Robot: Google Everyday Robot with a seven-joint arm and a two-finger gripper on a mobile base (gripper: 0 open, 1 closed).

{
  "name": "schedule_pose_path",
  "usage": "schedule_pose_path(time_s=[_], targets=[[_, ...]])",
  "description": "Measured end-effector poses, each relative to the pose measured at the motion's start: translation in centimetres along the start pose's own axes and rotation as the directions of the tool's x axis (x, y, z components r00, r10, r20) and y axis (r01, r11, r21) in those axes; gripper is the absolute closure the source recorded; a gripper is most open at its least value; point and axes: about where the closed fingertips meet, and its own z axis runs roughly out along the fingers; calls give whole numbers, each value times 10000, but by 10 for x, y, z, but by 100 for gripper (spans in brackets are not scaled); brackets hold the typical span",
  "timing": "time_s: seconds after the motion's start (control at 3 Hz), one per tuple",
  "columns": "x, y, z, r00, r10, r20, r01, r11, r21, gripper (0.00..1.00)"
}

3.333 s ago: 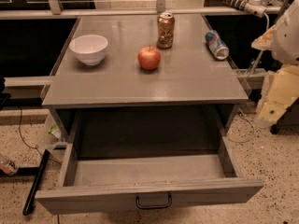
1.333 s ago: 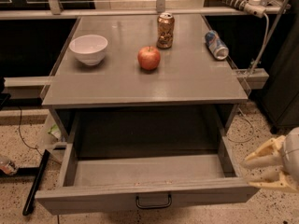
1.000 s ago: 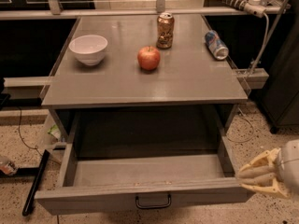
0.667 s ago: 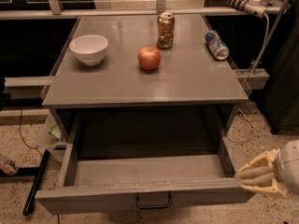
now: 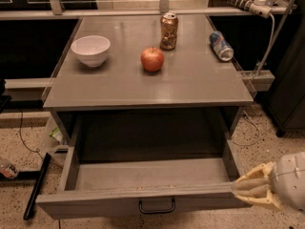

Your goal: Close top drawer

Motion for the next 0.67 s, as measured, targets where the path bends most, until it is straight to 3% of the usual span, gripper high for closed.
schedule_pose_path(time_s=[0.67], targets=[[29, 7, 86, 9941, 606, 895, -604, 9982, -46, 100]])
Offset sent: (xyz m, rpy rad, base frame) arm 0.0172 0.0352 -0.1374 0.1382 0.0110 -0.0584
